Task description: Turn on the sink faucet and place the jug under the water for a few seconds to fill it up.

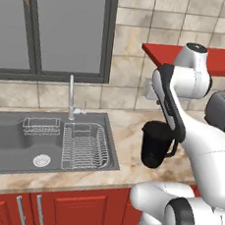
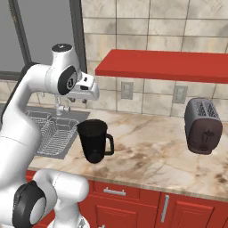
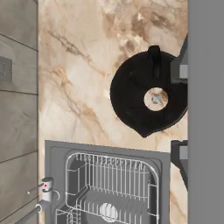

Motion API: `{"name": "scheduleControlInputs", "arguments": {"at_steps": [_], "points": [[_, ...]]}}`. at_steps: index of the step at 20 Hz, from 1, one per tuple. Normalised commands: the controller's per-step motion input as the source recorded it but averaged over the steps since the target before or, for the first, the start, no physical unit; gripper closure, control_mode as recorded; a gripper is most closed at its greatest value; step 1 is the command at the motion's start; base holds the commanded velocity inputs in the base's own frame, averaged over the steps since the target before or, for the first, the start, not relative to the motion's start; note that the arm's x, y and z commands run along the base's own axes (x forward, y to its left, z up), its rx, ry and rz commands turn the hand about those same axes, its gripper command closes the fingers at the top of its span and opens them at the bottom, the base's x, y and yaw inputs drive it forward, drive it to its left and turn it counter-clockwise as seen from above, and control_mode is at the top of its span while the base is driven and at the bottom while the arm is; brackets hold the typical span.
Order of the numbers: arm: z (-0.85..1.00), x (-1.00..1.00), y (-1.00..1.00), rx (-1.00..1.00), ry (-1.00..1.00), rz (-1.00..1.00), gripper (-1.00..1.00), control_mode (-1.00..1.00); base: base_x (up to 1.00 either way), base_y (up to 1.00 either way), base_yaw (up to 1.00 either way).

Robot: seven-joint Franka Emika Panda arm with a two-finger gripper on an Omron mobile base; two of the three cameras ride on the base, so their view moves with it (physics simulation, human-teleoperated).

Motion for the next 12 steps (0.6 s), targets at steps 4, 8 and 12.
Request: {"name": "scheduleControlInputs", "arguments": {"at_steps": [4, 8, 12], "points": [[0.00, -0.01, 0.05, 0.00, 0.00, 0.00, -1.00, 1.00, 0.00, 0.13, 0.00], [0.00, 0.00, 0.00, 0.00, 0.00, 0.00, -1.00, 1.00, 0.00, 0.36, 0.00], [0.00, 0.00, 0.00, 0.00, 0.00, 0.00, -1.00, 1.00, 0.00, 0.47, 0.00]]}}
